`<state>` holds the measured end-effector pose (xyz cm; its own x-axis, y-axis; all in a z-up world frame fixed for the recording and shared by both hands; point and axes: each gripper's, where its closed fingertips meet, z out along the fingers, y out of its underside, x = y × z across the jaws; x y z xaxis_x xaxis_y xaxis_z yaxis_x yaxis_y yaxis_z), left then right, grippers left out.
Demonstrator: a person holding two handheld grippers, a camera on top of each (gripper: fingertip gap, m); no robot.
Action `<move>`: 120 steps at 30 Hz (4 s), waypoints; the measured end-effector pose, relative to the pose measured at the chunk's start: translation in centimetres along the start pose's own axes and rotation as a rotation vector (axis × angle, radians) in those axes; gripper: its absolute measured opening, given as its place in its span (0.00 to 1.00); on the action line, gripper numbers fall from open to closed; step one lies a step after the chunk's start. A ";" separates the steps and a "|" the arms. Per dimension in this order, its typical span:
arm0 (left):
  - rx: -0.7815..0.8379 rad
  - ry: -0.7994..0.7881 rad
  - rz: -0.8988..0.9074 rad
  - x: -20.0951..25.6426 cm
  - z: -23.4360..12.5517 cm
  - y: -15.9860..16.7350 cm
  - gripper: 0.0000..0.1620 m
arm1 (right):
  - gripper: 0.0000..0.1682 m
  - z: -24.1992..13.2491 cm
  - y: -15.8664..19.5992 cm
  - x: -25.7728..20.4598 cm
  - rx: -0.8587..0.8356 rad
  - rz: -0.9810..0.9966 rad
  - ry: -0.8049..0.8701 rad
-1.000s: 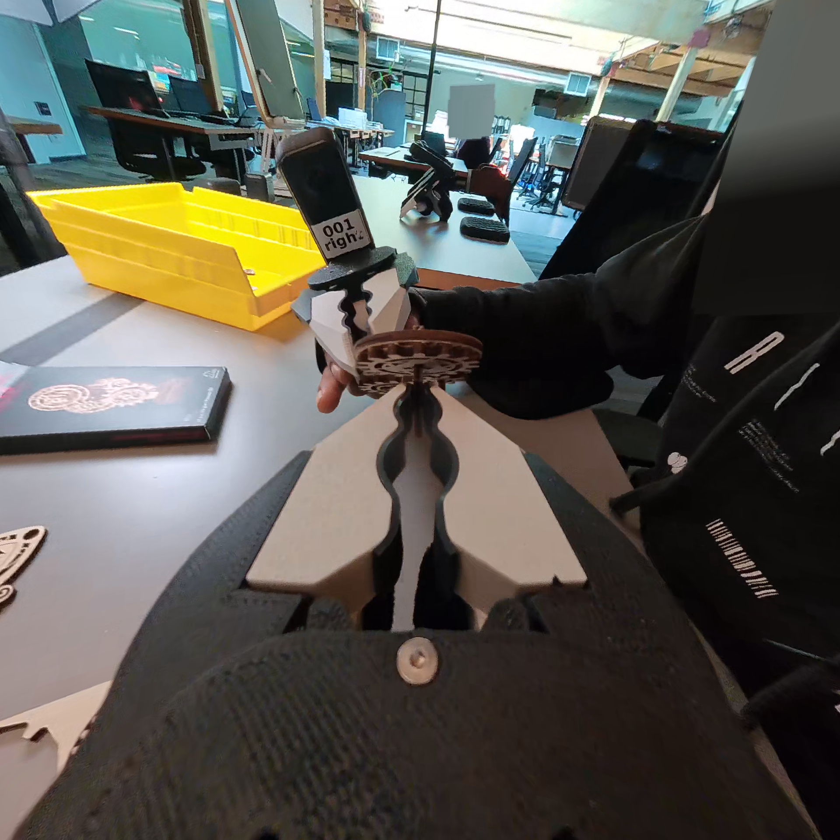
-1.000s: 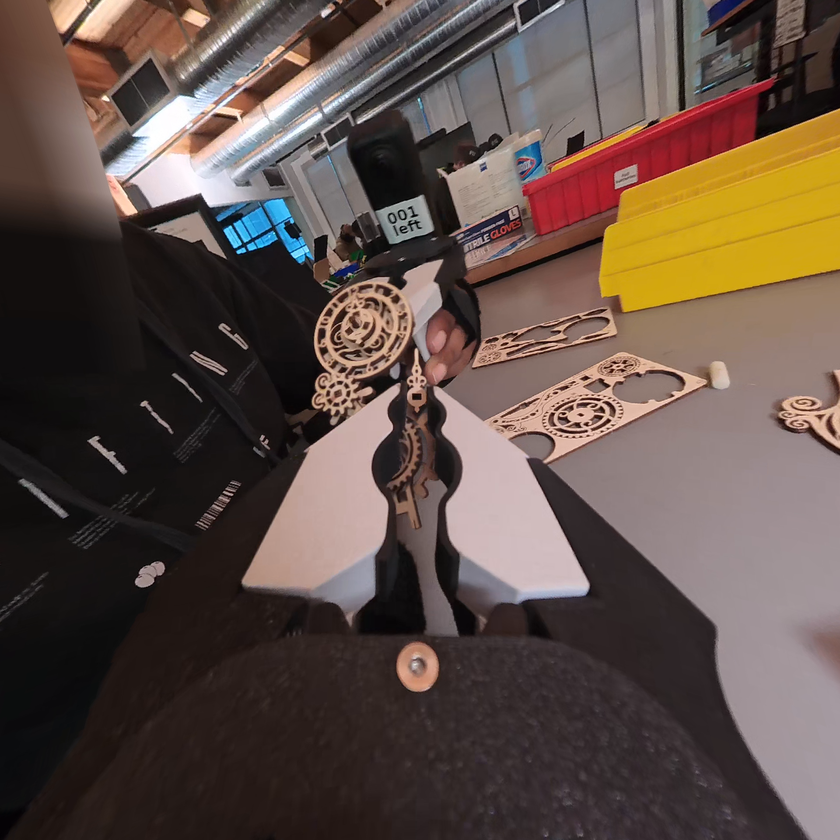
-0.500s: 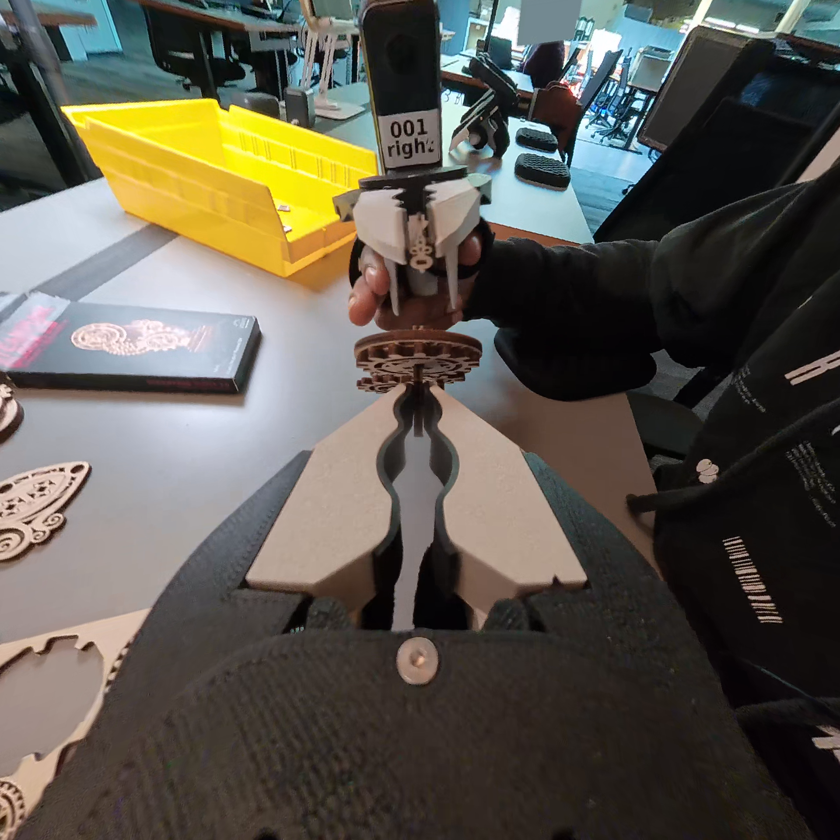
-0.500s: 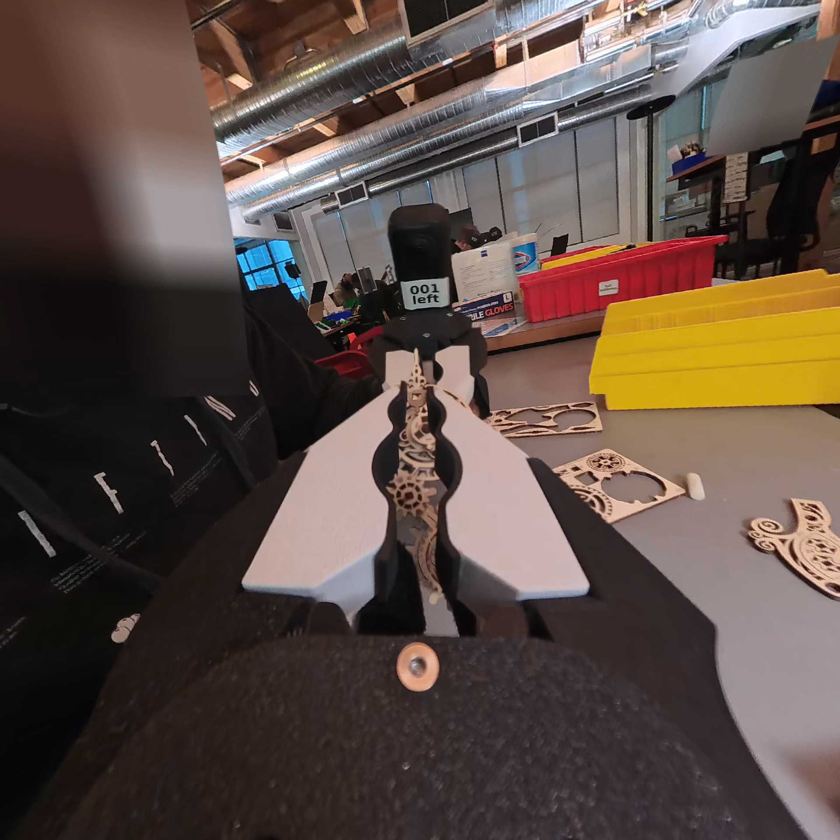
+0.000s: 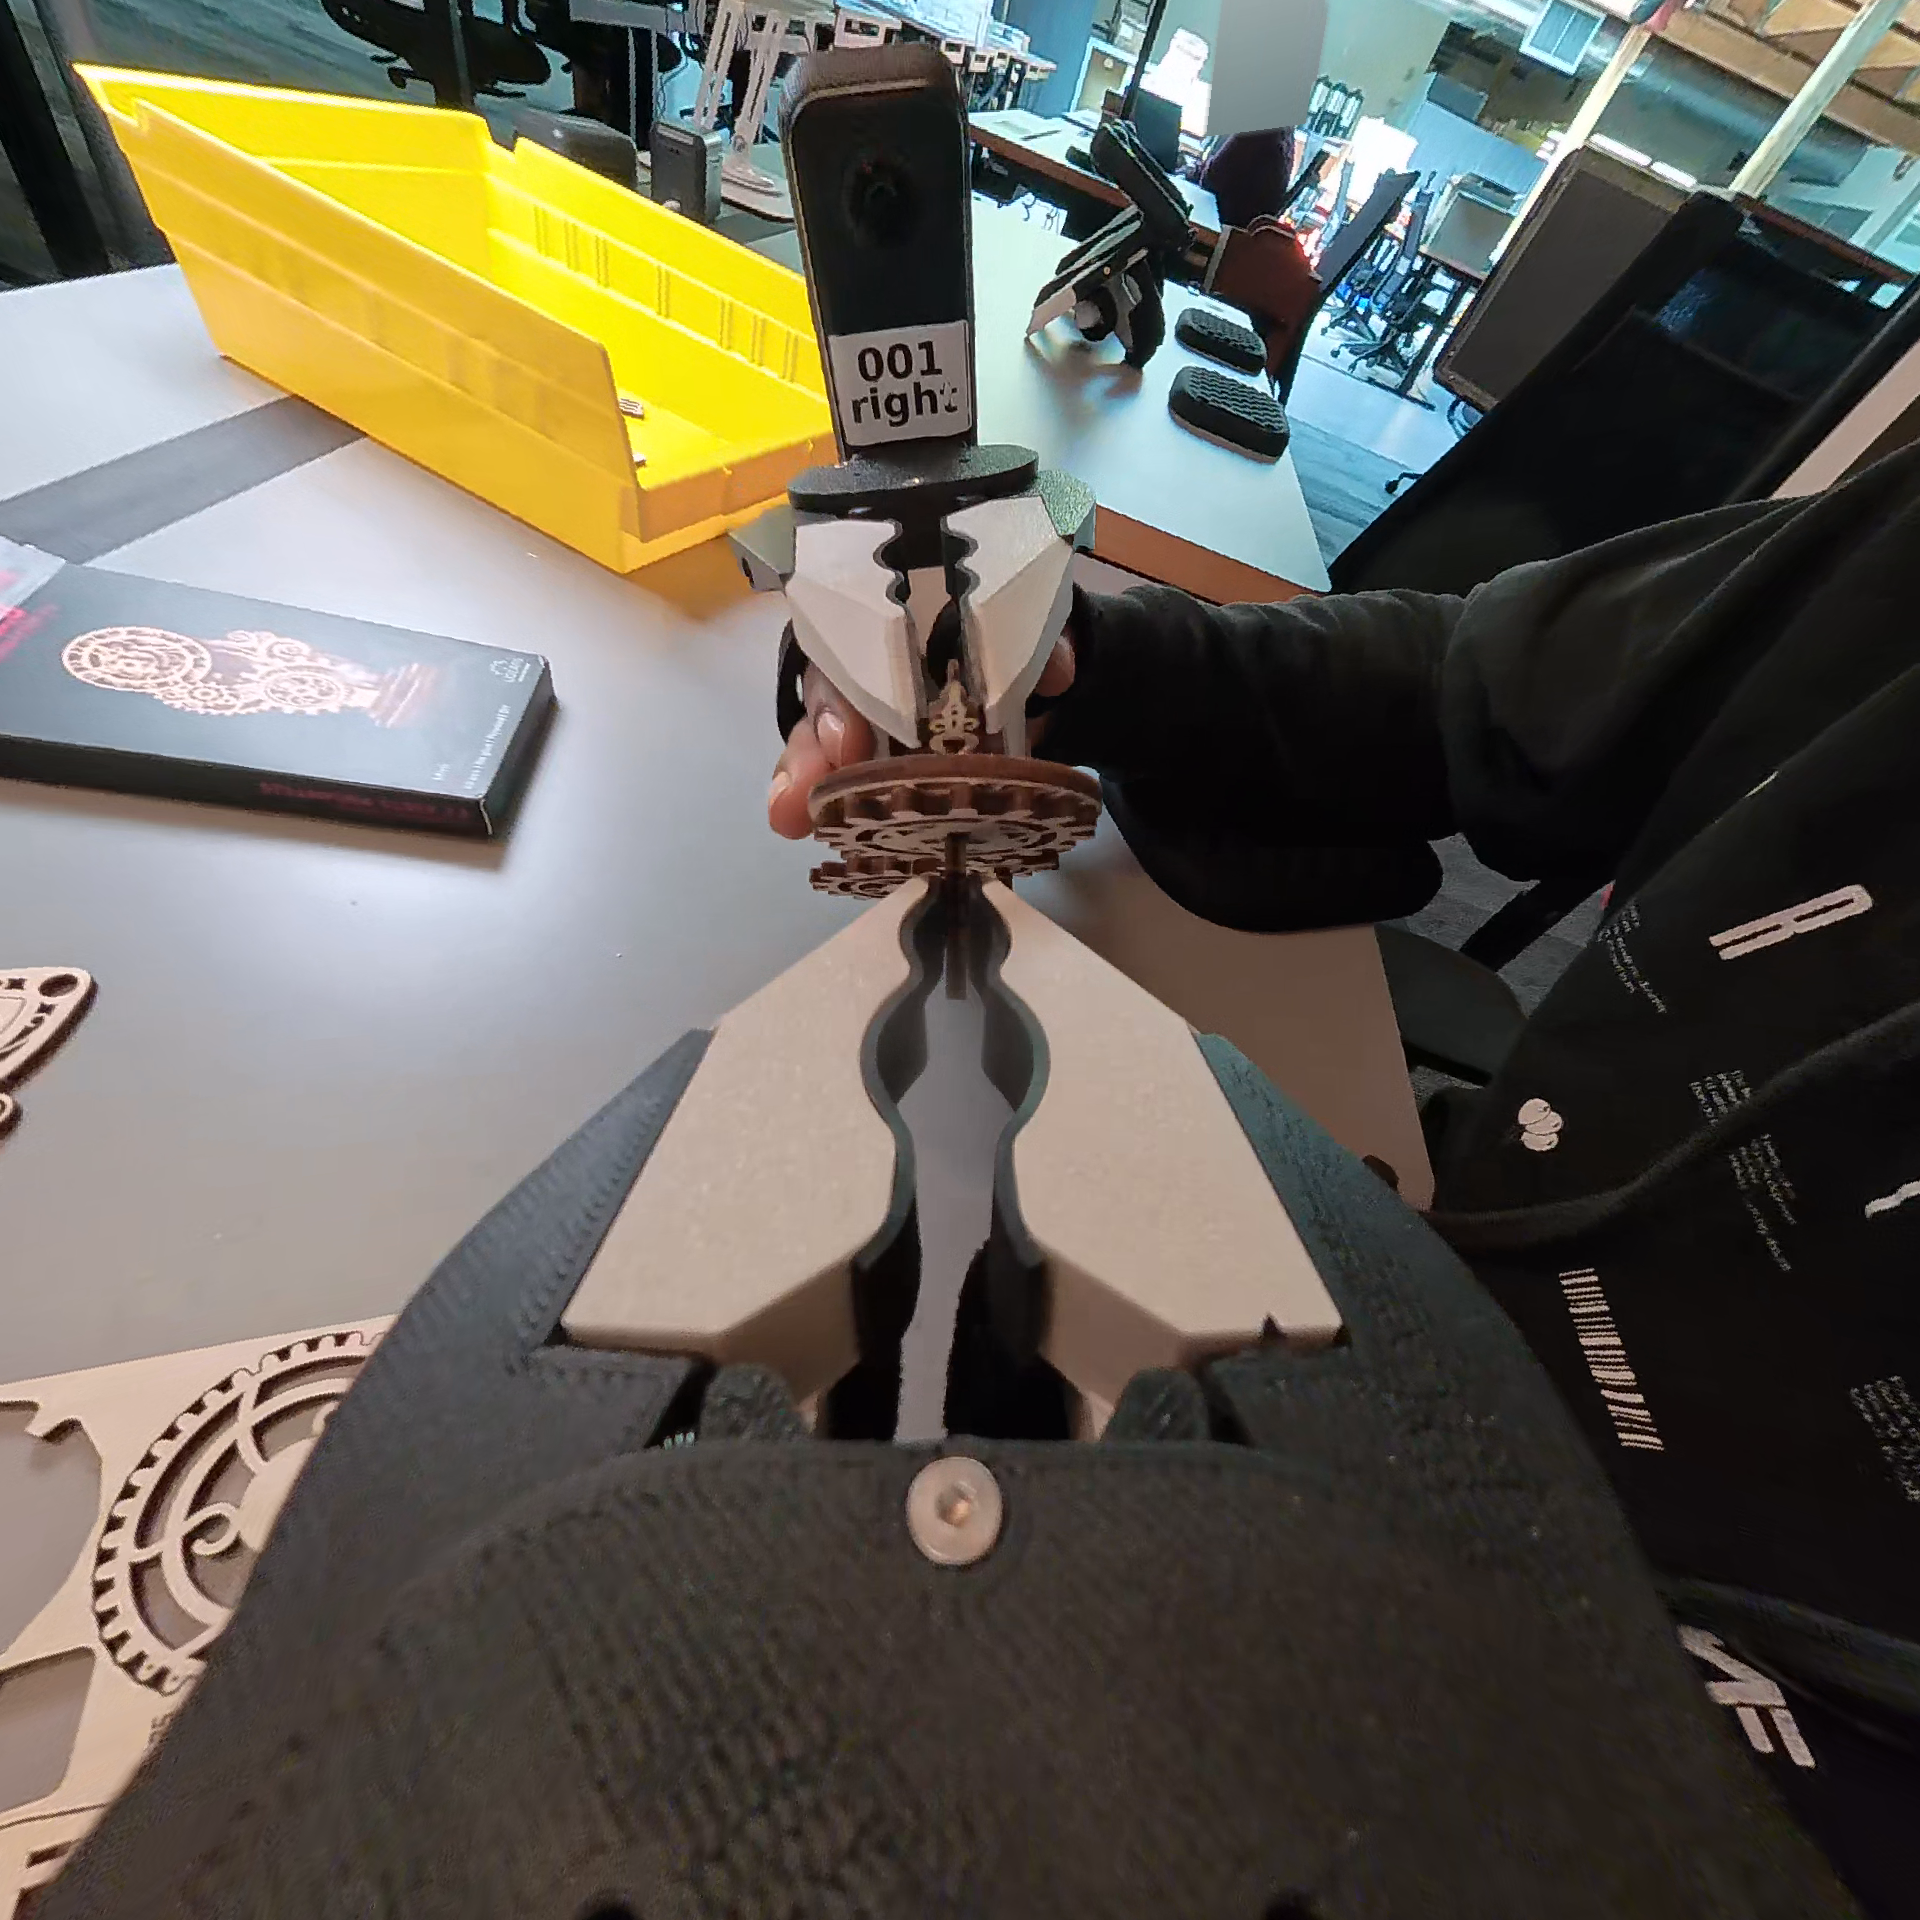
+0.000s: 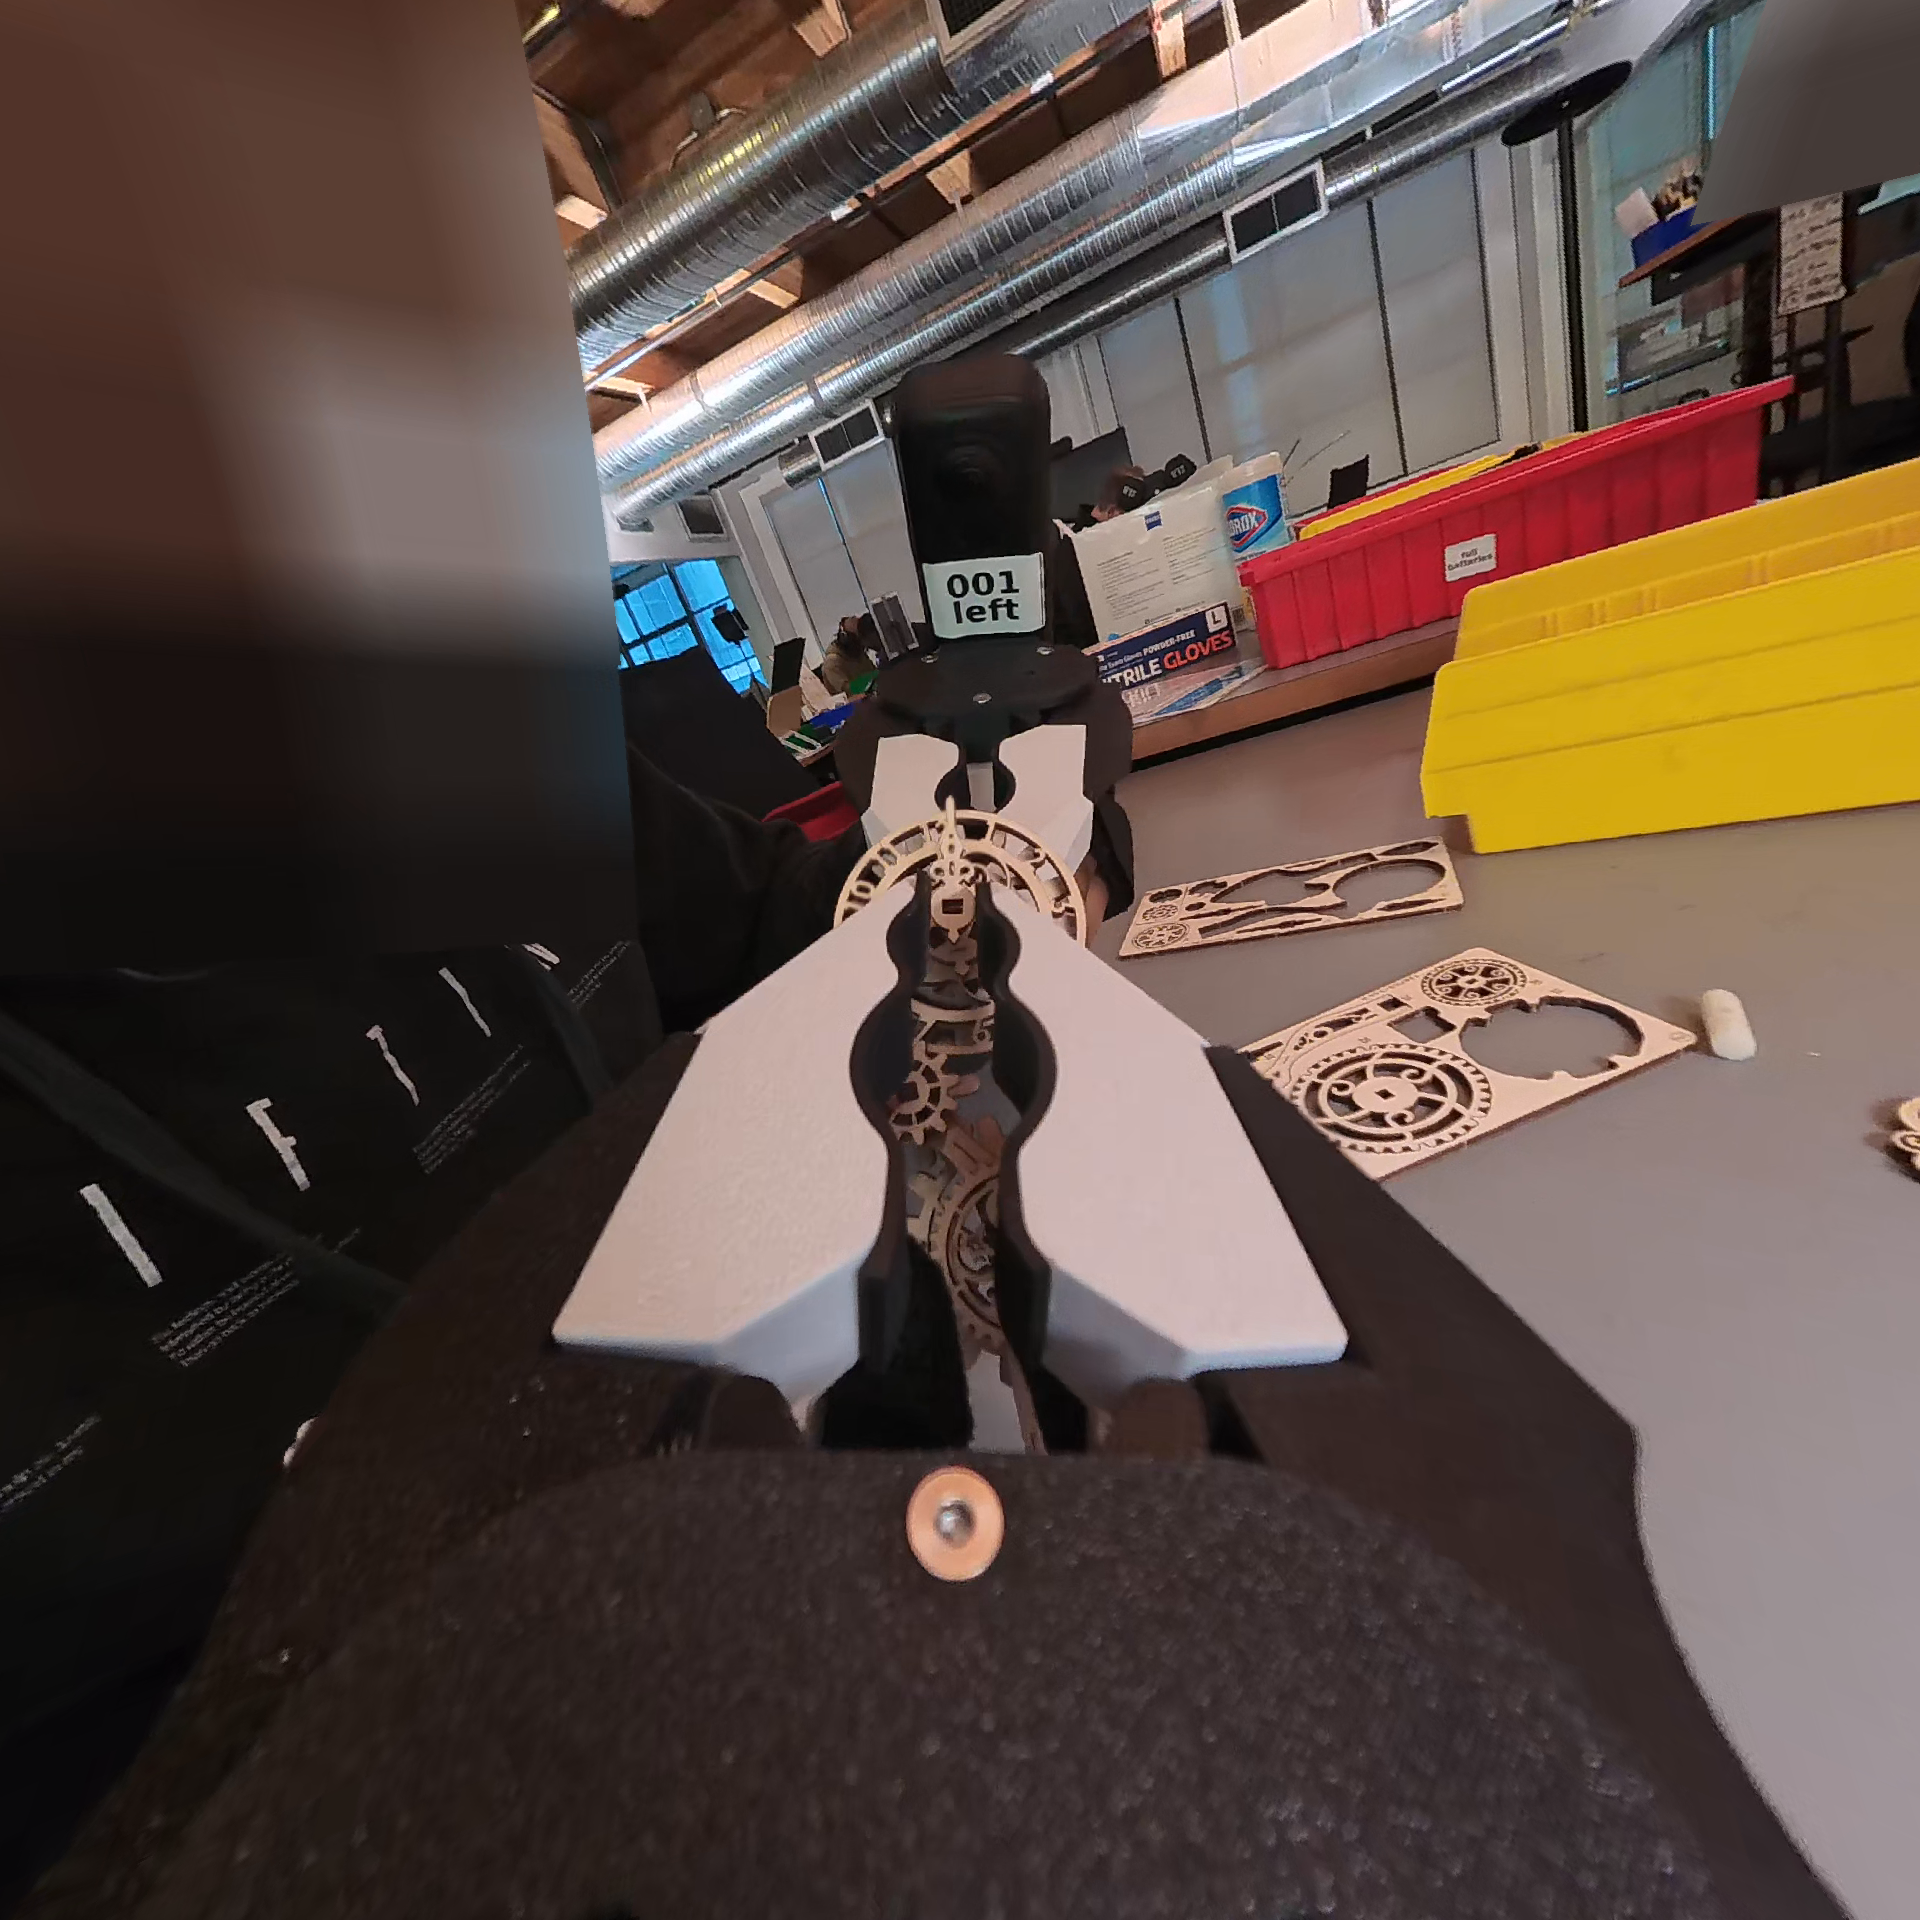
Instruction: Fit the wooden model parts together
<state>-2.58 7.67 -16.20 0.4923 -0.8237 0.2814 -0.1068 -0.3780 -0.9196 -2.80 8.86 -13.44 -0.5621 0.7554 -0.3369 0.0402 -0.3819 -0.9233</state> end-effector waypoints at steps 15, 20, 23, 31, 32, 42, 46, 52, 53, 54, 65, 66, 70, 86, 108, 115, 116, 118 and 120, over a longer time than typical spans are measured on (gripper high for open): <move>-0.042 0.031 -0.061 -0.1 0.3 0.9 0.00 | 0.04 0.0 1.1 0.2 -0.065 -0.007 0.002; -0.109 -0.005 -0.006 -0.3 0.5 1.9 0.00 | 0.04 0.0 2.0 0.3 -0.152 -0.072 0.034; -0.154 -0.018 0.044 -0.3 0.7 2.5 0.00 | 0.04 0.2 2.6 0.1 -0.212 -0.121 0.043; -0.182 0.003 0.037 -0.3 1.0 3.2 0.00 | 0.04 -0.1 3.6 0.4 -0.338 -0.189 0.092; -0.184 0.009 0.037 -0.2 1.0 3.3 0.00 | 0.04 -0.1 3.7 0.2 -0.342 -0.181 0.084; -0.209 0.033 0.038 0.1 1.5 3.9 0.00 | 0.04 0.2 4.4 0.0 -0.358 -0.153 0.067; -0.152 0.045 0.066 -0.1 1.6 3.4 0.00 | 0.04 0.3 3.6 0.1 -0.304 -0.162 0.089; -0.061 0.062 0.139 0.0 1.4 2.5 0.01 | 0.24 -0.4 1.4 -0.5 -0.268 -0.203 0.106; -0.044 0.067 0.157 0.1 1.3 2.2 0.01 | 0.24 -0.7 1.3 -0.5 -0.275 -0.220 0.115; -0.024 0.067 0.178 0.2 1.2 2.0 0.00 | 0.24 -0.9 1.2 -0.6 -0.281 -0.231 0.124; 0.084 0.067 0.300 0.3 0.7 1.1 0.00 | 0.41 -2.0 3.6 0.2 -0.507 -0.374 0.266; 0.089 0.068 0.309 0.3 0.7 1.1 0.00 | 0.41 -1.8 4.0 0.3 -0.533 -0.388 0.273; 0.109 0.064 0.353 0.5 0.6 1.0 0.00 | 0.36 -1.6 4.7 0.4 -0.582 -0.437 0.286; 0.187 0.006 0.420 -0.1 0.1 0.5 0.00 | 0.37 -1.0 3.2 -0.2 -0.566 -0.476 0.360; 0.109 0.015 0.121 -3.3 0.2 2.0 0.14 | 0.29 -1.8 5.5 2.9 -0.654 -0.132 0.573; 0.107 -0.017 0.149 -3.1 -0.3 1.6 0.18 | 0.21 -0.9 6.2 3.1 -0.658 -0.126 0.582; 0.077 -0.041 0.162 -3.3 0.0 2.0 0.18 | 0.21 -0.7 6.4 3.2 -0.653 -0.124 0.577; 0.002 -0.095 0.191 -4.0 0.4 3.1 0.13 | 0.21 -0.5 6.8 3.2 -0.657 -0.122 0.568; -0.036 -0.112 0.205 -4.3 0.5 3.8 0.11 | 0.21 -0.4 6.9 3.4 -0.646 -0.129 0.564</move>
<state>-4.64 10.02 -21.02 0.5496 -0.8336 0.0558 -0.2440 -0.2240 -0.9436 -4.07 9.01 -20.98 -0.1075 0.9886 -0.1053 0.5618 -0.0270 -0.8268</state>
